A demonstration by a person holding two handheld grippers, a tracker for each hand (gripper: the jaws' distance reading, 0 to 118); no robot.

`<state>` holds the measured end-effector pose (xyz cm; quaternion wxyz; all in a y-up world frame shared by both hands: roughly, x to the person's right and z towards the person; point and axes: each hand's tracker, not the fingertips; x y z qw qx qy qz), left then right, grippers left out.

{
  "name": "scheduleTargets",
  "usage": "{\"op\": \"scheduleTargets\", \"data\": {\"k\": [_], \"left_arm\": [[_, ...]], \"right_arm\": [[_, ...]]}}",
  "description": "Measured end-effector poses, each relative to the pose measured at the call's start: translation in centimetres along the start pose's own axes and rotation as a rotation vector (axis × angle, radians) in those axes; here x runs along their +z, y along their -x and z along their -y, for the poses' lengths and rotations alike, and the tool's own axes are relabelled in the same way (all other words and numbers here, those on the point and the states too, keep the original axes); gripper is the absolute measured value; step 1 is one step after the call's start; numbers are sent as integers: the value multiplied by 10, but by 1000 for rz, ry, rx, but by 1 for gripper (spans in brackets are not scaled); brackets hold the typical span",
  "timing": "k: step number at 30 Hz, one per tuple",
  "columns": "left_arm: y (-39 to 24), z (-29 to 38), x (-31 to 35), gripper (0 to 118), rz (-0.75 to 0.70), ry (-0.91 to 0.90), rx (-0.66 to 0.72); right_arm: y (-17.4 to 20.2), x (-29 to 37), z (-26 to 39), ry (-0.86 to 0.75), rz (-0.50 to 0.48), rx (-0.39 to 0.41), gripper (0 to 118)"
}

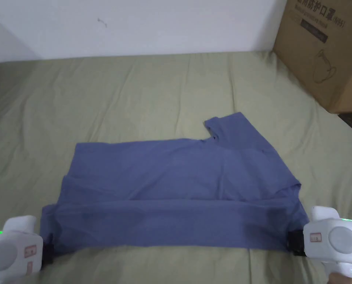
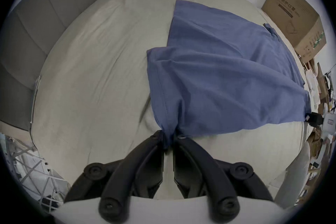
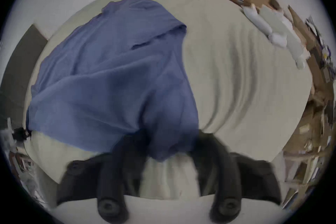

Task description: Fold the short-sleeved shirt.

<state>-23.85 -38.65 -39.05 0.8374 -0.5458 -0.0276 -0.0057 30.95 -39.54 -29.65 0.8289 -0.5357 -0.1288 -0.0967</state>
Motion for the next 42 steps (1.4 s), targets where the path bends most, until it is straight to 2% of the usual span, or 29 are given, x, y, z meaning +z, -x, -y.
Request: {"op": "scheduleTargets", "data": {"k": [1, 2, 4, 5, 14, 16, 17, 18, 19, 20, 21, 22, 24, 25, 26, 27, 28, 29, 31, 32, 33, 34, 35, 36, 38, 39, 42], "left_arm": [[-1, 0, 1, 9, 3, 2, -2], [4, -3, -2, 9, 2, 2, -5], [3, -5, 1, 9, -5, -1, -14], [2, -6, 5, 9, -12, -9, -19], [12, 11, 55, 4, -14, -52, -79], [11, 26, 55, 1, -99, -47, -113], [13, 35, 52, 1, -213, -11, -131], [24, 38, 45, 1, -232, 0, -140], [29, 45, 43, 1, -174, -2, -123], [34, 53, 41, 1, -43, 18, -60], [36, 57, 40, 1, 13, 30, -14], [38, 59, 36, 1, 18, 34, -5], [28, 60, 36, 1, -63, 3, -69], [25, 57, 38, 1, -66, -3, -83], [23, 51, 41, 1, -47, -18, -74], [22, 46, 46, 2, -31, -43, -60], [21, 40, 51, 4, -10, -76, -41], [20, 33, 57, 13, -10, -108, -25], [17, 21, 67, 50, -7, -142, -19], [13, 16, 71, 65, -3, -161, -22], [10, 11, 74, 75, 4, -176, -26], [1, 8, 79, 74, 17, -188, -34], [-4, 5, 82, 70, 29, -194, -36], [-8, 4, 82, 55, 50, -204, -36], [-19, 4, 75, 0, 73, -209, -38], [-24, 4, 67, 0, 51, -196, -34], [-36, -2, 57, 0, 36, -185, -39]], "right_arm": [[4, 7, -1, -27, 5, 35, 10], [8, 12, -3, -32, -39, 28, 10], [14, 15, -13, -52, 28, 75, 10], [15, 18, -16, -69, 31, 70, 10], [-35, 69, -31, -101, -34, 4, 10], [-42, 67, -21, -87, 11, 31, 10], [-46, 64, -14, -73, 78, 38, 10], [-51, 60, -9, -51, 80, 8, 10], [-58, 54, -3, -30, 29, -46, 10], [-59, 48, 4, -29, -45, -99, 10], [-58, 43, 9, -22, -50, -109, 10], [-55, 37, 12, -10, -13, -78, 12], [-46, 29, 17, -24, 59, -6, 14], [-42, 27, 16, -20, 87, 15, 25], [-39, 27, 14, 1, 124, 31, 52], [-37, 29, 13, 3, 140, 48, 90], [-35, 35, 10, -31, 143, 61, 98], [-32, 44, 5, -75, 135, 84, 97], [-25, 60, -4, -112, 145, 101, 97], [-22, 69, -9, -142, 129, 120, 94], [-18, 76, -12, -166, 106, 132, 78], [-11, 83, -15, -191, 87, 138, 49], [-5, 86, -18, -214, 75, 145, 10], [-2, 85, -21, -215, 75, 145, 0], [10, 78, -21, -206, -5, 122, 0], [15, 73, -21, -207, -42, 116, 0], [26, 51, -28, -160, -48, 109, 0]]}}
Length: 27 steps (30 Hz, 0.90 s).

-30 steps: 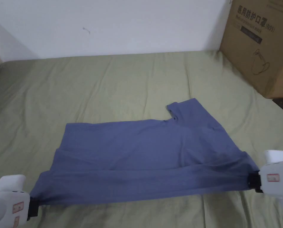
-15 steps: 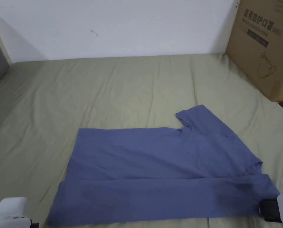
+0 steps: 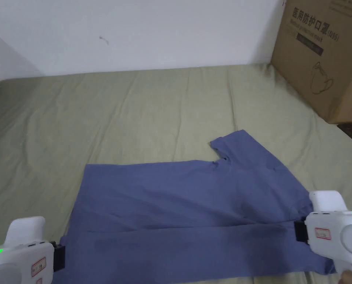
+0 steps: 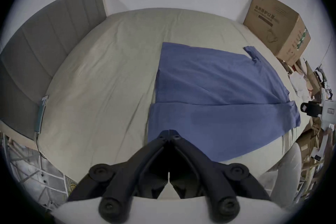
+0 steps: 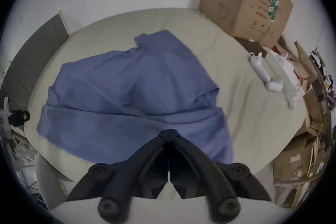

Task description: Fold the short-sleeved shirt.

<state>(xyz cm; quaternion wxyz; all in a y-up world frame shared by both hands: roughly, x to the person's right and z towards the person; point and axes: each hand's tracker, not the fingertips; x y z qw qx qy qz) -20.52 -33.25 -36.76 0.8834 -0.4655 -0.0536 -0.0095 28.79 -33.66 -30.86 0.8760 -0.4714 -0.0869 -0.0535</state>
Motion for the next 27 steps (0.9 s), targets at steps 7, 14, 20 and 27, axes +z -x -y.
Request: {"op": "scheduleTargets", "data": {"k": [7, 14, 20, 27], "left_arm": [[-5, -42, -24, 0, 16, -13, 39], [-19, -77, -57, 0, 54, -31, 37], [-23, -86, -82, 0, 56, 1, 22], [-8, -90, -102, 0, 18, 32, 68]], "right_arm": [[-9, -39, -62, -40, -50, -47, 4], [-38, -125, -175, -56, 6, -56, 106], [-57, -209, -214, 68, 55, -44, 106], [-58, -213, -211, 56, 20, -21, 0]]}}
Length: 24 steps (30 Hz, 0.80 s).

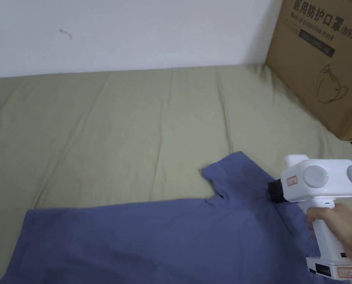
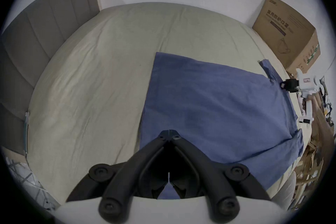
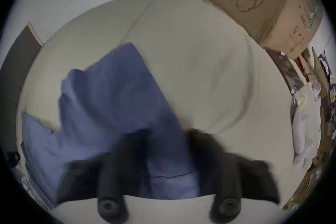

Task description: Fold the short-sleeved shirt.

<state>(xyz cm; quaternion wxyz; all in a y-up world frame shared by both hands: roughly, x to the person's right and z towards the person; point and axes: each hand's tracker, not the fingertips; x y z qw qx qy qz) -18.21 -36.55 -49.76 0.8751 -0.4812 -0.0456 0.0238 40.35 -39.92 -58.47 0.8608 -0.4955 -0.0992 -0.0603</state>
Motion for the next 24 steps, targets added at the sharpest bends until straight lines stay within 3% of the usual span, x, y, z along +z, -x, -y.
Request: {"op": "scheduleTargets", "data": {"k": [9, 15, 16, 17, 18, 19, 20, 24], "left_arm": [[10, -9, 8, 0, -5, -27, 27], [18, -55, -21, 3, -10, -88, 39], [20, -68, -32, 17, 1, -90, 47], [21, -82, -44, 44, -9, -62, 60], [21, -93, -58, 86, -35, -18, 59], [20, -103, -73, 107, -32, -8, 45], [20, -112, -88, 113, -35, -11, 36], [20, -139, -138, 104, -42, 85, 72]], "right_arm": [[5, 28, -3, -33, -17, -5, 0], [5, 30, -4, -40, -10, 16, 0], [6, 29, -3, -37, -9, 17, 0], [6, 27, -2, -36, -8, 17, 0], [6, 26, -1, -32, -8, 17, 0], [3, 25, -1, -28, -9, 16, 0], [2, 23, -1, -25, -9, 16, 0], [0, 19, -1, -15, -3, 17, 0]]}}
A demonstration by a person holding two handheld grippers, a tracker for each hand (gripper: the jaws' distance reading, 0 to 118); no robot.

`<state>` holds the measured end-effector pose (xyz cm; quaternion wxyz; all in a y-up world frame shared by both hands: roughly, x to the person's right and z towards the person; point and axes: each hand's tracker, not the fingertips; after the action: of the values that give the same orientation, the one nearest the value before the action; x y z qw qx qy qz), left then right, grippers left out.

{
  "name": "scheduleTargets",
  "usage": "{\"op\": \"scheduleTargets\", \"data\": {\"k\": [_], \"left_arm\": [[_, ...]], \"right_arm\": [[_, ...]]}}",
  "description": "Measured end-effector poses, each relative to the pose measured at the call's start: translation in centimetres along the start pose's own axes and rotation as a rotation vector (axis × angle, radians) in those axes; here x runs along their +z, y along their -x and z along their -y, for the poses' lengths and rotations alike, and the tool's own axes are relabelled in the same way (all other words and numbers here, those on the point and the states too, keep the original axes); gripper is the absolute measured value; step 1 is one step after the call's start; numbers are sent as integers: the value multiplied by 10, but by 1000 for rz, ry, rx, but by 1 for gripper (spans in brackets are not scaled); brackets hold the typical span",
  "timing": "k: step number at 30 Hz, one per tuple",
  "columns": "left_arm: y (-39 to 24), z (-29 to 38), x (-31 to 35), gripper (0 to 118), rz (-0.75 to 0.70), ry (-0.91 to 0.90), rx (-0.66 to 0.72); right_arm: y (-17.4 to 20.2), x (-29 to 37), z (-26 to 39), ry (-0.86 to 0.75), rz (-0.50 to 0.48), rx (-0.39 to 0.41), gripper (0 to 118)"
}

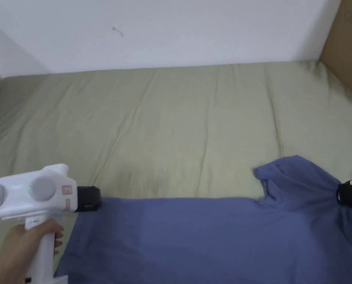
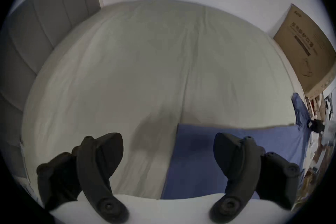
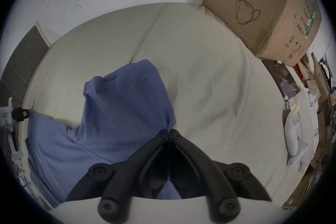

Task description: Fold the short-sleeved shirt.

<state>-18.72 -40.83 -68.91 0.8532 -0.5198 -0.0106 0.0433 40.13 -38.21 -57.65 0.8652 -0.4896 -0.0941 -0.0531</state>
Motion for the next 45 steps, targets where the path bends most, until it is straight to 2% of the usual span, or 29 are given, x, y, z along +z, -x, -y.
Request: {"op": "scheduleTargets", "data": {"k": [2, 3, 4, 5, 8, 9, 11, 12, 15, 18, 21, 27, 31, 36, 37, 38, 39, 40, 41, 42, 43, 45], "left_arm": [[-3, -1, -18, 99, 39, 50, 47], [-8, 0, -22, 98, 6, 36, 18], [-11, 1, -20, 91, -12, 38, -42], [-13, 3, -9, 78, -35, 14, -62], [-8, -2, 10, 9, -10, -6, -28], [-5, -3, 16, 3, 95, 15, 25], [-14, 4, 26, 3, 160, 44, 87], [-15, 5, 36, 3, 105, 9, 36], [-22, 14, 65, 3, 110, -15, -24], [-20, 28, 103, 3, 142, -47, -31], [-8, 49, 142, 3, 152, -88, -25], [26, 127, 213, 3, 194, -135, -21], [43, 191, 227, 3, 169, -72, -59], [53, 257, 204, 4, 135, 72, -91], [59, 262, 190, 8, 123, 82, -91], [59, 267, 185, 21, 119, 89, -93], [59, 269, 183, 39, 121, 85, -95], [58, 270, 184, 52, 121, 93, -106], [58, 270, 188, 70, 125, 87, -108], [60, 269, 193, 95, 163, 58, -99], [62, 266, 198, 104, 200, 34, -81], [65, 261, 211, 105, 221, 0, -28]], "right_arm": [[1, -1, 1, 5, 2, 0, 0], [1, -1, 1, 8, 2, 4, 0], [1, -1, 1, 10, 4, 10, 0], [1, -1, 1, 12, 7, 18, 0], [1, 7, 2, 6, -4, 16, 0], [-1, 13, 2, 2, -13, 4, 0], [-2, 26, 2, -8, -19, -5, 0], [-3, 34, 3, -15, -21, -6, 0], [-7, 60, 5, -37, -25, -11, 0], [-11, 83, 10, -67, -33, -18, 0], [-19, 136, 35, -100, -32, -19, 0], [-35, 207, 115, -125, -41, -14, 0], [-37, 223, 191, -47, -48, -29, 0], [-38, 203, 263, 52, -29, -41, 0], [-37, 198, 271, 55, -29, -47, 0], [-36, 195, 276, 59, -20, -51, 4], [-32, 194, 278, 59, -6, -60, 24], [-30, 194, 281, 52, 38, -79, 47], [-27, 195, 284, 57, 92, -82, 74], [-26, 196, 287, 56, 105, -81, 88], [-24, 202, 288, 50, 97, -85, 88], [-16, 215, 287, 17, 102, -81, 86]]}}
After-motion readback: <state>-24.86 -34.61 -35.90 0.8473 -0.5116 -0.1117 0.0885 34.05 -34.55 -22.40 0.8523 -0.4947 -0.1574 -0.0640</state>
